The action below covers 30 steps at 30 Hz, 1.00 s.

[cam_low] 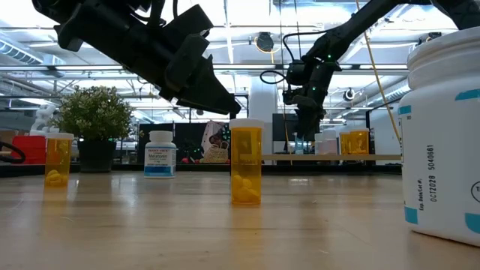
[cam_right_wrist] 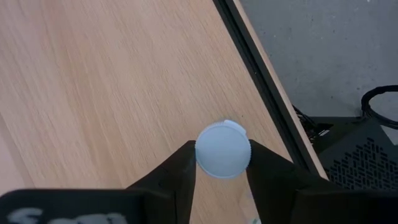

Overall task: Pick and place medicine bottles onto shelf by color
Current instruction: Put the right blue pill bottle on the shelf

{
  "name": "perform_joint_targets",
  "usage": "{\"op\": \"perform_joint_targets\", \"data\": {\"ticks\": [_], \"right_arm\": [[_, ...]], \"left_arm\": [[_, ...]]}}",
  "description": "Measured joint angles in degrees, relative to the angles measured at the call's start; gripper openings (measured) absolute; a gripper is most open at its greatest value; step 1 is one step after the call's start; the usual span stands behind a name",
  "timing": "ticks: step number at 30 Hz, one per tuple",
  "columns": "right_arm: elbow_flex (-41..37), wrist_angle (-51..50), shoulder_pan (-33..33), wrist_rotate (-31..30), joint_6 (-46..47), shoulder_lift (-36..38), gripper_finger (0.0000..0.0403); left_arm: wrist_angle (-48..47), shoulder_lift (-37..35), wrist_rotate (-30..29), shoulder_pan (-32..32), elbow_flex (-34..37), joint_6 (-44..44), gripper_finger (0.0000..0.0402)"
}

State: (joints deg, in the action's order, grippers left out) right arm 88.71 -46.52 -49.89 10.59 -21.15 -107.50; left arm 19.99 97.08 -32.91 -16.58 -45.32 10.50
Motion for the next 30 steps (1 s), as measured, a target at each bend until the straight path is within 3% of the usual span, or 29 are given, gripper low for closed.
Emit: {"op": "perform_joint_targets", "data": {"ticks": [9, 21, 30], "right_arm": [[0.0, 1.45, 0.0, -0.02, 0.26, 0.0, 0.0177], [0.0, 1.77, 0.0, -0.01, 1.4, 0.0, 0.0185], [0.0, 2.04, 0.0, -0.31, 2.05, 0.02, 0.0222]], "left_arm": [[0.0, 0.0, 0.0, 0.0, 0.0, 0.0, 0.025], [0.0, 0.0, 0.02, 0.0, 0.0, 0.0, 0.025], [-0.02, 0.0, 0.02, 0.0, 0.0, 0.13, 0.025]]}}
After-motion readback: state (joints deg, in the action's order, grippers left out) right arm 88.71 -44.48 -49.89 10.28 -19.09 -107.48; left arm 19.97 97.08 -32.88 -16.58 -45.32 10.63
